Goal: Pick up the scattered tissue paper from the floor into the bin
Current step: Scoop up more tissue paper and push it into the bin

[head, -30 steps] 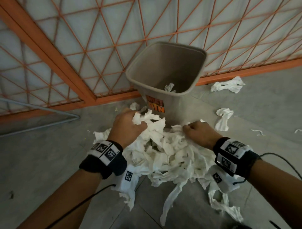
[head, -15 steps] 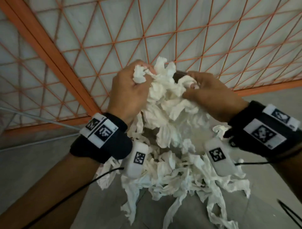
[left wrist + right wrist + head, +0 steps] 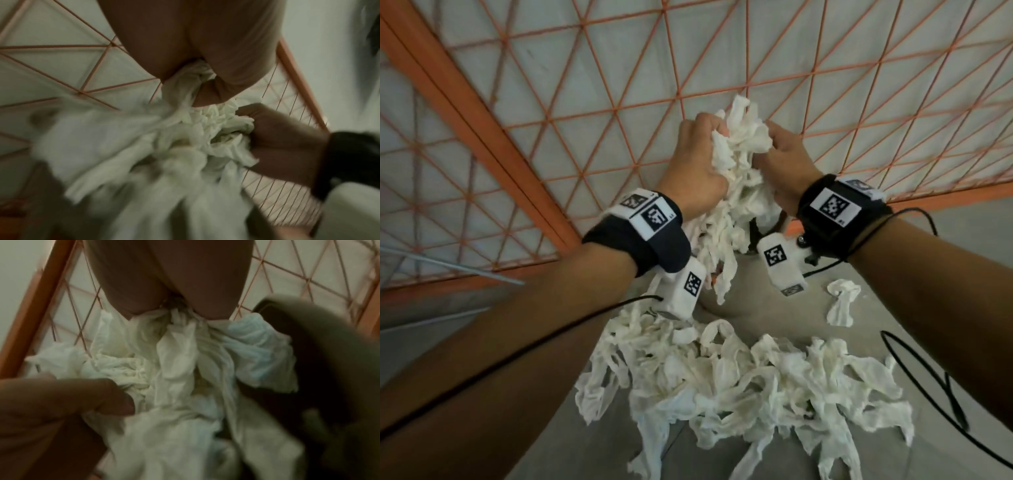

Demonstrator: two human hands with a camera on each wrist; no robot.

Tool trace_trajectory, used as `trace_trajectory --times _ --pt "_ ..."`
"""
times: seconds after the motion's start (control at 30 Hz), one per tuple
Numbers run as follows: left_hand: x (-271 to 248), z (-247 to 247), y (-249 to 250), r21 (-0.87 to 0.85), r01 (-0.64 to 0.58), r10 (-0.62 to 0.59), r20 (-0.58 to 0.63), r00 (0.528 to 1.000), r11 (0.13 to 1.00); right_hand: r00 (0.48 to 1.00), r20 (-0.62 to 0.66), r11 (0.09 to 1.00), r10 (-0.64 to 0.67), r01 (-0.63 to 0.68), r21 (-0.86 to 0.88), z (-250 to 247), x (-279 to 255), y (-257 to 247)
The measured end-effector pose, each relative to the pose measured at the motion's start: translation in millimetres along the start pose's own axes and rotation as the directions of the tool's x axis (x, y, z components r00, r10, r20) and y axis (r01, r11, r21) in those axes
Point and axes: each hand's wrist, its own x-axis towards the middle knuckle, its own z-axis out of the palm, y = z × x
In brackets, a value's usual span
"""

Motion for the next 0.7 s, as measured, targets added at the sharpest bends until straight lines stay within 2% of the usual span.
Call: trace_trajectory --times 0.03,0.07,0.13,0.2,0.27,0.33,0.4,0.43,0.5,0.57,0.63,0.7 --pt "-1 6 -8 0.040 0.027 -0.029 0.031 0.999 0.999 1.000 0.014 0.988 -0.016 0.018 -0.156 -2 1 8" --pt "-3 11 -17 0.081 0.057 -0.063 0.065 0.996 0.995 0.998 0.065 0.938 -0.023 0.044 -0.345 -4 3 16" --pt "-6 20 -33 0.182 0.090 -0.118 0.148 0.982 0.979 0.983 0.173 0.749 0.056 0.073 -0.659 -8 5 26" --pt "-8 22 -40 0.258 0.089 -0.157 0.257 0.953 0.962 0.966 0.221 0.609 0.137 0.094 -0.787 -10 2 24" --pt "-10 16 -38 0.284 0.098 -0.192 0.326 0.926 0.954 0.958 0.273 0.565 0.093 0.175 -0.807 -13 -4 17" --pt "-17 6 -34 0.236 0.084 -0.148 0.267 0.952 0.968 0.953 0.304 0.623 -0.007 0.242 -0.744 -21 -12 8" --pt "-28 -5 -37 0.152 0.030 -0.043 0.083 0.996 0.988 0.961 0.256 0.686 -0.103 0.255 -0.682 -34 -16 11" --pt "-35 -10 -41 0.097 0.011 -0.007 -0.044 0.999 0.995 0.968 0.203 0.711 -0.147 0.246 -0.658 -41 -17 17" --pt "-51 -13 -57 -0.014 0.006 -0.010 -0.289 0.957 1.000 0.970 0.089 0.765 -0.227 0.234 -0.600 -57 -19 35" --pt "-70 -6 -80 -0.074 0.080 -0.104 -0.426 0.899 0.994 0.959 -0.047 0.821 -0.280 0.214 -0.530 -71 -20 58" --pt "-88 9 -108 -0.109 0.217 -0.243 -0.430 0.870 0.970 0.936 -0.170 0.887 -0.310 0.220 -0.407 -85 -21 80" --pt "-99 31 -134 -0.106 0.387 -0.400 -0.317 0.860 0.916 0.934 -0.206 0.935 -0.290 0.232 -0.267 -96 -23 96"
